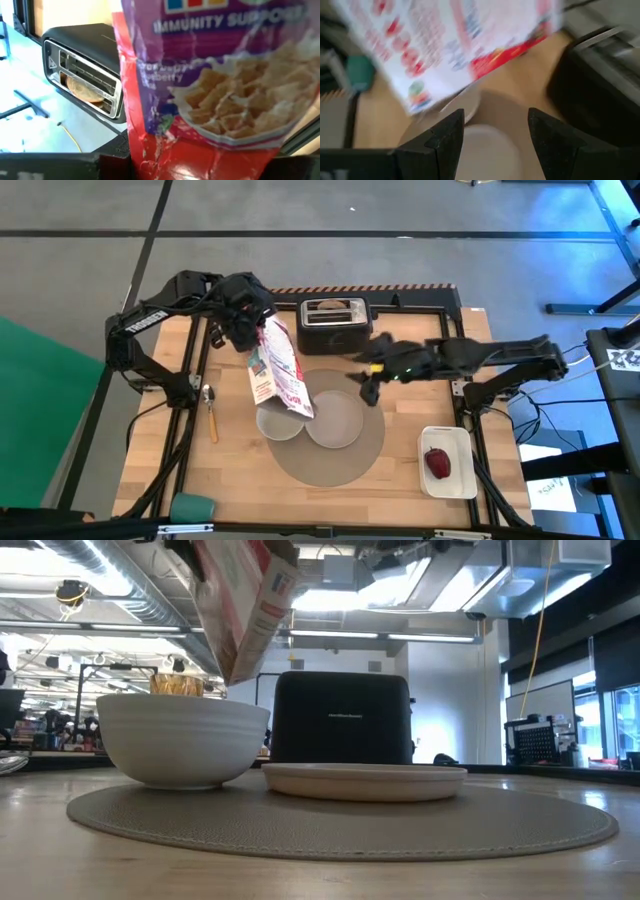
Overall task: Arrange a breakfast setting
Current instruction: Pour the cereal from the cereal box into the white bowl
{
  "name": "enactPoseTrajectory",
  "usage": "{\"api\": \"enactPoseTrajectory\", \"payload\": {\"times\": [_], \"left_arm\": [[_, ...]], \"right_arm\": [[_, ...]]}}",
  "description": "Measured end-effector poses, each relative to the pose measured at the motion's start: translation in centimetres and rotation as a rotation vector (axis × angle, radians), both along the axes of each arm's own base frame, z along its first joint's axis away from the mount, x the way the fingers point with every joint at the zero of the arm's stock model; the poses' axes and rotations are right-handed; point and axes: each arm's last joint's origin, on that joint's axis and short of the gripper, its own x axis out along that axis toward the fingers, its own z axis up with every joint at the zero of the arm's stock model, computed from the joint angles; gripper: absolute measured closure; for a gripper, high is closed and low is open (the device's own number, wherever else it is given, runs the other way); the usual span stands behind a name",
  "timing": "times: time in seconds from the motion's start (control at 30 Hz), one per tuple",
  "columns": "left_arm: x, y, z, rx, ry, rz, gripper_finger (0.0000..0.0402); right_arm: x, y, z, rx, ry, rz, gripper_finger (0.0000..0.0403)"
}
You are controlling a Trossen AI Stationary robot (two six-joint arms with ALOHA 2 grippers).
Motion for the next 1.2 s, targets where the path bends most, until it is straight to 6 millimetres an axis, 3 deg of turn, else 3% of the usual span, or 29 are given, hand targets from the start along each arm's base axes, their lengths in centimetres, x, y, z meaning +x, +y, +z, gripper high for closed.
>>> {"api": "enactPoseTrajectory", "payload": {"times": [0.3, 0.7, 0.97, 1.2], "left_arm": [[0.3, 0.9, -0.4, 0.022, 0.021, -0.017, 0.0243], [1.1, 1.3, -2.5, 0.058, 0.096, -0.042, 0.0243], [1.3, 1.5, -3.2, 0.092, 0.124, -0.07, 0.0243], [1.5, 1.1, -3.1, 0.125, 0.14, -0.151, 0.0243]], "right_arm": [[4.3, 0.8, -2.6, 0.019, -0.014, 0.176, 0.0194], [9.7, 0.6, -7.7, -0.019, -0.013, 0.184, 0.0194], [11.8, 0.8, -10.5, -0.019, -0.001, 0.182, 0.0194], [12.6, 0.8, -11.7, -0.036, -0.001, 0.151, 0.0194]]}}
